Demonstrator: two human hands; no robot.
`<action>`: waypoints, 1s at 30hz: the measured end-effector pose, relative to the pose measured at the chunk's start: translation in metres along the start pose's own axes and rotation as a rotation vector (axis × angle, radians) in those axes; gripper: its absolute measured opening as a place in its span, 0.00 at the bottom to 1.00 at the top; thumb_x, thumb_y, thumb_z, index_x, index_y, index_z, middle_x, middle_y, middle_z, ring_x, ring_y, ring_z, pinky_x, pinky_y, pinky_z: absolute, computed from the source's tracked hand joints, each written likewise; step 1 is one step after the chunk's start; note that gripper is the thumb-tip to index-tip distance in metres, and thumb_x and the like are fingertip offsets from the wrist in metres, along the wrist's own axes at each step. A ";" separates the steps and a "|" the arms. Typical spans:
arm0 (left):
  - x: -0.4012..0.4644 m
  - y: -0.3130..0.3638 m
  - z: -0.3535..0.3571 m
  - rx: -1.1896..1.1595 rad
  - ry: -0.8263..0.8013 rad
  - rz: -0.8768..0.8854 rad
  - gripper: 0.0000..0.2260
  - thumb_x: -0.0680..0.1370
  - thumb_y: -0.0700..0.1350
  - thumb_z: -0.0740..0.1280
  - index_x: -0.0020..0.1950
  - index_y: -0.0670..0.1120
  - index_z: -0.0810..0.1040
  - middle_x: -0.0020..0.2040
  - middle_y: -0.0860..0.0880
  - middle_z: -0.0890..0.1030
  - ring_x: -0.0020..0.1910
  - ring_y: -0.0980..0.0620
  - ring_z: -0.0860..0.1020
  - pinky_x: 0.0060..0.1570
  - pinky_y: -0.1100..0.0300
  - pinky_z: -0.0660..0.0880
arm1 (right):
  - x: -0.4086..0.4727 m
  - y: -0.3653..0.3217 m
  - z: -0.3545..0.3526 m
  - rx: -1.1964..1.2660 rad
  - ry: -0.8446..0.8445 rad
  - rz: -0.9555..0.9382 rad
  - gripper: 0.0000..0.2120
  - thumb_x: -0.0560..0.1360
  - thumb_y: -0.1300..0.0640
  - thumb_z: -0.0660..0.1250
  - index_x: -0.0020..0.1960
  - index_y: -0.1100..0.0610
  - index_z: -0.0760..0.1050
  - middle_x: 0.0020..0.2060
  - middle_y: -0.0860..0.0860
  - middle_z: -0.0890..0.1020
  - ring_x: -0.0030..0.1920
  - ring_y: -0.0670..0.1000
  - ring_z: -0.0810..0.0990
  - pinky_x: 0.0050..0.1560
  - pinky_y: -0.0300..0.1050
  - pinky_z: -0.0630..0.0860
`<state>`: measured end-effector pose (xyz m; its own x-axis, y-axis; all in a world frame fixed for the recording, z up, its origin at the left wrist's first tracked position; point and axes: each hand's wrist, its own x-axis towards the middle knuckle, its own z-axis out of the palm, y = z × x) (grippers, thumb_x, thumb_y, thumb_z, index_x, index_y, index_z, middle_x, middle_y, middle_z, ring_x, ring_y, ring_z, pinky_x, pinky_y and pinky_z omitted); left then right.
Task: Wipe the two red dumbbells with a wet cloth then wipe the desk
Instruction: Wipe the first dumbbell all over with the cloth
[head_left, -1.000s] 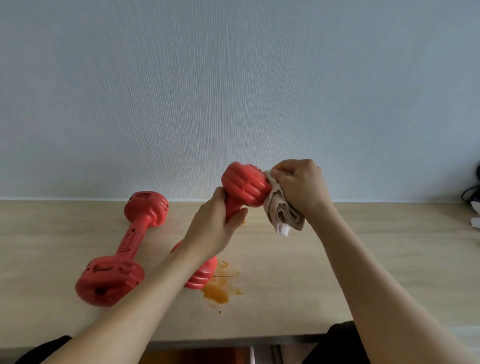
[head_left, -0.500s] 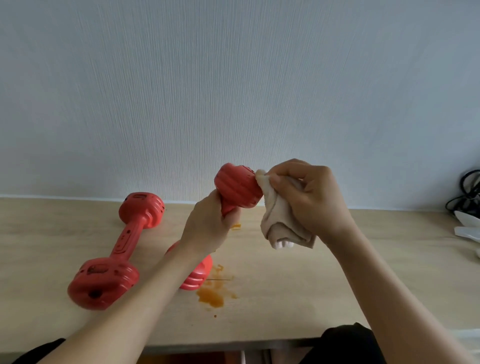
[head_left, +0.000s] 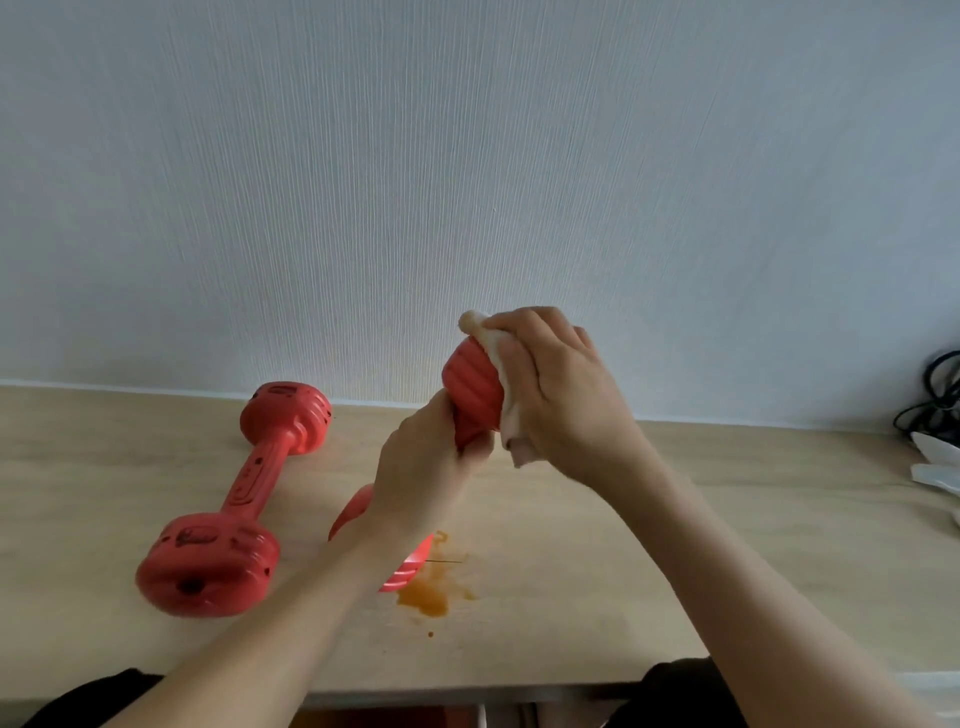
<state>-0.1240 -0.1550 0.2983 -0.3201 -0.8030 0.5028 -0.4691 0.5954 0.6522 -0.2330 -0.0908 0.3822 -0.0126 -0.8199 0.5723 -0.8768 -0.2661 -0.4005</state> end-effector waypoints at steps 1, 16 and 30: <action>-0.001 0.001 0.001 -0.001 0.023 0.019 0.09 0.73 0.43 0.69 0.43 0.45 0.68 0.31 0.55 0.70 0.34 0.47 0.72 0.29 0.60 0.56 | 0.008 -0.002 -0.003 0.013 -0.056 0.071 0.17 0.81 0.56 0.51 0.62 0.55 0.75 0.57 0.47 0.76 0.59 0.47 0.70 0.60 0.41 0.64; -0.013 0.010 0.010 0.200 -0.134 0.192 0.18 0.77 0.55 0.63 0.62 0.47 0.69 0.50 0.51 0.81 0.45 0.47 0.80 0.42 0.57 0.71 | 0.003 0.002 -0.018 -0.305 -0.375 0.359 0.08 0.80 0.60 0.53 0.53 0.59 0.69 0.46 0.54 0.69 0.46 0.53 0.68 0.46 0.46 0.65; -0.018 0.008 0.010 0.222 -0.023 0.374 0.23 0.68 0.56 0.66 0.58 0.45 0.74 0.35 0.52 0.83 0.25 0.51 0.79 0.22 0.65 0.69 | 0.018 0.030 -0.018 0.121 -0.455 0.624 0.14 0.79 0.62 0.57 0.36 0.60 0.75 0.34 0.52 0.75 0.34 0.48 0.72 0.32 0.35 0.70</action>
<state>-0.1306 -0.1362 0.2889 -0.5186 -0.5350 0.6670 -0.4820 0.8272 0.2888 -0.2687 -0.1049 0.3936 -0.2649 -0.9563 -0.1239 -0.7136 0.2808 -0.6419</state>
